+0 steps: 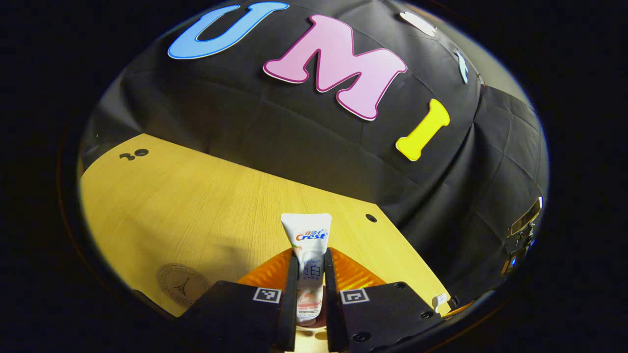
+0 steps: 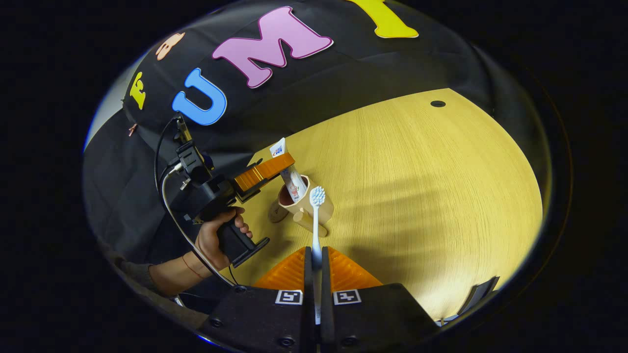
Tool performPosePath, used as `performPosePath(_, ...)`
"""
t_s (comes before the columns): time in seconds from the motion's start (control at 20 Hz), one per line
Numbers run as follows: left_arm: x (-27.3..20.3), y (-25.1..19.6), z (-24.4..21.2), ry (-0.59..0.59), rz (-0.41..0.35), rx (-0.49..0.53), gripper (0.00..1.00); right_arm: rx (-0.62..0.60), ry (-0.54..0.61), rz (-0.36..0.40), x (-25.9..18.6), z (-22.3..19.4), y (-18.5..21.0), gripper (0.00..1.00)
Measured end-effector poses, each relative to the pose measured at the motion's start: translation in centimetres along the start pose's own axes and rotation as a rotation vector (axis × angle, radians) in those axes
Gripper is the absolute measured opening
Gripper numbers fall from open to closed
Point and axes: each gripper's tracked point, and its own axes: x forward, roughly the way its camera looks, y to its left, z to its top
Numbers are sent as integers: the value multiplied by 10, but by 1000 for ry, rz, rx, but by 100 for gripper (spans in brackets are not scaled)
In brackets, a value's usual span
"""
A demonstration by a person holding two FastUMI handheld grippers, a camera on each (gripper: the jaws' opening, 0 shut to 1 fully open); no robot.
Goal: Put the toothbrush and toothpaste on the desktop into the cup, then pick up the cup and place it on the coaster on the desktop.
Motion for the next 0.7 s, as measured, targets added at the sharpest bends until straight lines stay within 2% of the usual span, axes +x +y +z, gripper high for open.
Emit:
performPosePath(0.1,-3,-3,-8,29,-10,11,31,9,-2,9,1,2,2,8)
performPosePath(0.3,-8,0,-23,73,16,56,37,36,-19,36,5,11,9,8)
performPosePath(0.5,-9,-1,-13,62,17,27,41,96,-74,73,14,39,17,8)
performPosePath(0.6,-13,0,-5,49,19,15,54,141,-120,98,24,63,23,8)
performPosePath(0.7,-23,2,1,40,22,17,58,164,-157,116,35,83,30,8)
